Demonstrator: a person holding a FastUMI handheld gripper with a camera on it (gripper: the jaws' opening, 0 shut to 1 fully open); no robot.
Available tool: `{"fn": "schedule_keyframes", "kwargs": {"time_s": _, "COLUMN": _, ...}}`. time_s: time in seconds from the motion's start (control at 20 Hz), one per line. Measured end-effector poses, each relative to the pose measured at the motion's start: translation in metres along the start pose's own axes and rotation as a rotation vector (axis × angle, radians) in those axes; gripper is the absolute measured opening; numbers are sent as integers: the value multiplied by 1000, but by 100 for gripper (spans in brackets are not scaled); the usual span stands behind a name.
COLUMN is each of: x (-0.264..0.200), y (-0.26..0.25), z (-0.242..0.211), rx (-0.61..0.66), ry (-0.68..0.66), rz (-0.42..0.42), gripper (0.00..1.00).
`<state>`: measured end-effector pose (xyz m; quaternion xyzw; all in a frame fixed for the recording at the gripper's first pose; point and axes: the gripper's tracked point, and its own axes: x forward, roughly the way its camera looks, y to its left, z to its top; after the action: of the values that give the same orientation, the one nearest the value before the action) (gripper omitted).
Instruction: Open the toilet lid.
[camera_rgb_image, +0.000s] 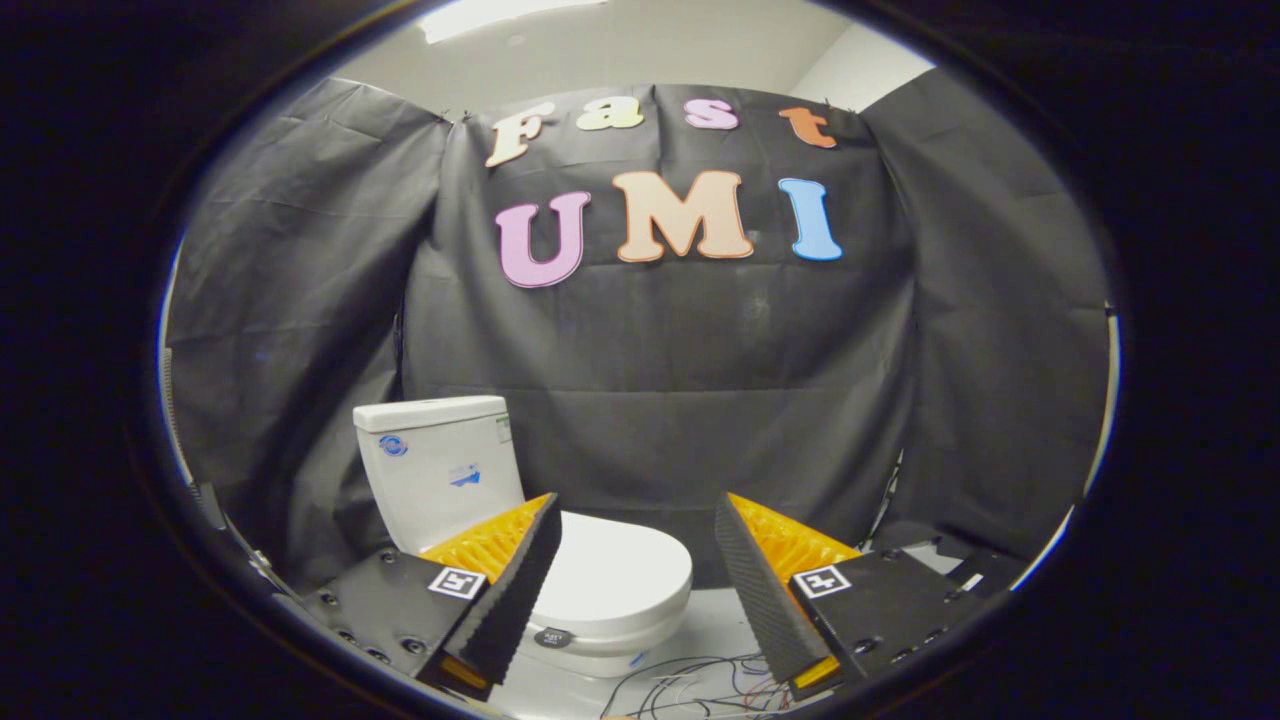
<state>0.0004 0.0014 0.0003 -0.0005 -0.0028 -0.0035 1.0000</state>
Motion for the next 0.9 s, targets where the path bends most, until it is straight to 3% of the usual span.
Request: {"fn": "schedule_keyframes", "kwargs": {"time_s": 0.9, "x": 52, "y": -2, "z": -3, "rx": 0, "ry": 12, "rz": -17, "gripper": 94}}
